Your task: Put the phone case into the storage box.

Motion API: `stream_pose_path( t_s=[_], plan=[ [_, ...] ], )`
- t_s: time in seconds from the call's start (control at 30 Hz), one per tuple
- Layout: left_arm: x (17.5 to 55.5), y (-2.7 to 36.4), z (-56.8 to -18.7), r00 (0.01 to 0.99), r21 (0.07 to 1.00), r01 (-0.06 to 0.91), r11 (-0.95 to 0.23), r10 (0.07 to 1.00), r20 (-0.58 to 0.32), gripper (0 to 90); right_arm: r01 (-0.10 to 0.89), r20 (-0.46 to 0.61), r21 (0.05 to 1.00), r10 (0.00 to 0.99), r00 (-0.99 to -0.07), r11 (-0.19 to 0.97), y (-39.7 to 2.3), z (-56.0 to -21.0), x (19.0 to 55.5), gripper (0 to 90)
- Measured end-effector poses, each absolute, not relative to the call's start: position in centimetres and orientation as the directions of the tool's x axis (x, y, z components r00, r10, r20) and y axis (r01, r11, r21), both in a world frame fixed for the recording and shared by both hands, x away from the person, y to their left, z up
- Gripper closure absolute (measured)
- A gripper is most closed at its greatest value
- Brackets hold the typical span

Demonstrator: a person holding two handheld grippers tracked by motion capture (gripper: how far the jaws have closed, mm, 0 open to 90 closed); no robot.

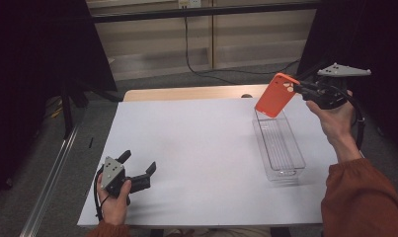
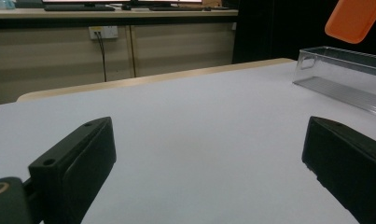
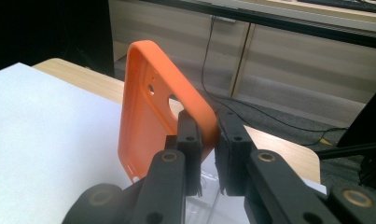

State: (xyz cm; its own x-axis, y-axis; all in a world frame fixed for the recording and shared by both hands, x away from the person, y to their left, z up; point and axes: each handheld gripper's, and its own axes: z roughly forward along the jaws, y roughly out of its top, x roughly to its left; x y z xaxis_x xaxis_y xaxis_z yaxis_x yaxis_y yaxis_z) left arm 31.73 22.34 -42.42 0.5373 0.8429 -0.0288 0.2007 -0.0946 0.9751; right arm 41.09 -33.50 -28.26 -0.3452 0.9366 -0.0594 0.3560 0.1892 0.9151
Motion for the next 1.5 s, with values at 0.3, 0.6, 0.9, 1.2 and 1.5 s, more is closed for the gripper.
stream_pose_path(
  t_s=[0.3, 0.6, 0.9, 1.2, 1.5],
  plan=[
    [32.0, 22.3, -42.6, 0.546, 0.973, 0.204, -0.106, 0.837, -0.023, 2.7, 0.377, -0.097, 0.895, 0.930, -0.354, 0.236, -33.9, -29.1, 42.3, 80.5],
    [31.8, 22.4, -42.5, 0.548, 0.976, 0.199, -0.091, 0.836, -0.034, 2.6, 0.406, -0.111, 0.876, 0.928, -0.355, 0.260, -33.9, -30.2, 43.2, 80.5],
    [31.8, 22.5, -42.7, 0.548, 0.977, 0.201, -0.076, 0.835, -0.048, 2.6, 0.429, -0.132, 0.856, 0.923, -0.361, 0.290, -34.0, -31.7, 44.1, 80.5],
    [31.6, 22.4, -42.6, 0.556, 0.979, 0.194, -0.069, 0.829, -0.052, 2.5, 0.438, -0.148, 0.845, 0.922, -0.358, 0.306, -33.8, -32.5, 44.7, 80.5],
    [31.7, 22.1, -42.7, 0.561, 0.978, 0.193, -0.076, 0.826, -0.047, 2.5, 0.454, -0.169, 0.828, 0.919, -0.358, 0.329, -33.7, -33.5, 45.6, 80.5]
  ],
)
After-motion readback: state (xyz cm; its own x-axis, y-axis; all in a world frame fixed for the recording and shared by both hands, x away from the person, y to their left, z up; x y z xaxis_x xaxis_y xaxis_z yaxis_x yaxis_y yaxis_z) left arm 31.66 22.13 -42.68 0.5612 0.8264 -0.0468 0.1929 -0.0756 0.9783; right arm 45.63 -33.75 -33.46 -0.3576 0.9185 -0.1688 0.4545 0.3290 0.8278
